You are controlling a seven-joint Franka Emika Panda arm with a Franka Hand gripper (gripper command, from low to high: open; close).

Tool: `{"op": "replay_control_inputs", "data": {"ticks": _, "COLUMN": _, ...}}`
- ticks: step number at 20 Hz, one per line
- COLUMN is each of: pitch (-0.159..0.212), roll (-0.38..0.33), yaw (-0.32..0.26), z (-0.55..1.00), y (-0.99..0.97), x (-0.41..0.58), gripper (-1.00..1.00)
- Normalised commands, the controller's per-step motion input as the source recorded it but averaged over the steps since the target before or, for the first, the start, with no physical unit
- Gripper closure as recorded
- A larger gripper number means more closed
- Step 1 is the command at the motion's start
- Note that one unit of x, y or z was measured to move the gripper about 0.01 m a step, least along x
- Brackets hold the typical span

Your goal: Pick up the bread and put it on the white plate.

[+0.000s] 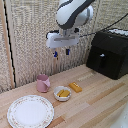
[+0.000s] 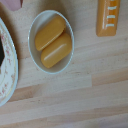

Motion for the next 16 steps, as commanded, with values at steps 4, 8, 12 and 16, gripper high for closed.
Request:
{"op": "replay_control_inputs", "data": {"ticks": 4, "pitch": -0.014, "roll": 0.068, "yaw": -0.033, "z": -0.21, "y": -0.48, "x": -0.385, "gripper": -1.00}}
{"op": "replay_control_inputs", "data": {"ticks": 8, "pitch": 0.000, "roll": 0.084, "yaw": -0.037, "z": -0.20, "y": -0.56, "x": -0.291, "gripper": -1.00}}
{"op": "replay_control_inputs", "data": {"ticks": 12, "pitch": 0.000, "roll": 0.082, "yaw": -0.041, "z": -0.23, "y": -0.57, "x": -0.208, "gripper": -1.00}}
{"op": "replay_control_inputs", "data": {"ticks": 16, "pitch": 0.000, "roll": 0.066, "yaw": -0.030, "z": -0.34, "y": -0.57, "x": -0.194, "gripper": -1.00}}
